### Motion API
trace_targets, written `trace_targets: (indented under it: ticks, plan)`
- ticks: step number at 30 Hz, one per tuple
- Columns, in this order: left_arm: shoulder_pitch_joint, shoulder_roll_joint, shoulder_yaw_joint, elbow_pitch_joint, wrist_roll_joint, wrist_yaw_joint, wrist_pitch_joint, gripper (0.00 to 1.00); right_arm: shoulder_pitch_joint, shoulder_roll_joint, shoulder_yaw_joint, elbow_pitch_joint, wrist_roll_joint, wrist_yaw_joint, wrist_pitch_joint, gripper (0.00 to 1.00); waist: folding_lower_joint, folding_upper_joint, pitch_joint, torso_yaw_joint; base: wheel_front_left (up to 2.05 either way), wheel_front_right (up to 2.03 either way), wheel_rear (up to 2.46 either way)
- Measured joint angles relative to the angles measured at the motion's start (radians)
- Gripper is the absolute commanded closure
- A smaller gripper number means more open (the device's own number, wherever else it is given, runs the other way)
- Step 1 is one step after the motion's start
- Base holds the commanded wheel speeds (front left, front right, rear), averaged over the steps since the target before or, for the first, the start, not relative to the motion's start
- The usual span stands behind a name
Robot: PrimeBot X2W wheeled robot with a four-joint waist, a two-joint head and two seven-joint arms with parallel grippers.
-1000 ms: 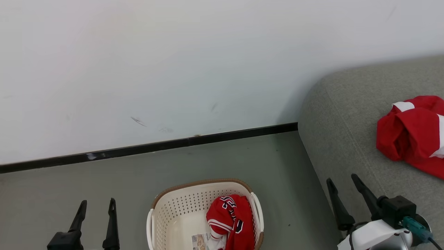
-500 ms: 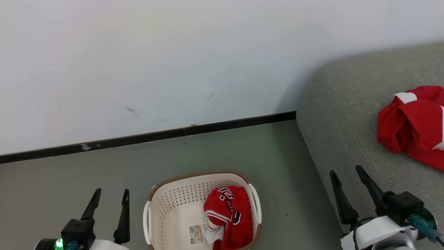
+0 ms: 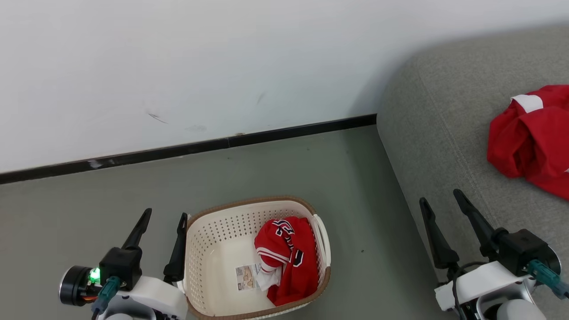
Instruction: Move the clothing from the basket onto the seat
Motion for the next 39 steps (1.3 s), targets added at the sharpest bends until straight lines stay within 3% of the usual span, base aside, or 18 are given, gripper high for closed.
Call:
trace_targets:
  ticks: [22,39]
  plan:
    - [-0.198,0.021,-0.068,0.048,0.08,-0.034,0.035,0.0,-0.091,0.008,-0.066,-0.089,0.014,0.0,0.0,0.0,0.0,0.0,0.225,-0.056,0.0,0.0,0.0]
    - [-0.357,0.063,-0.164,0.219,0.201,-0.079,0.104,0.0,-0.201,0.021,-0.077,-0.139,0.046,0.0,0.0,0.0,0.0001,0.0,0.415,-0.138,0.0,0.0,0.0]
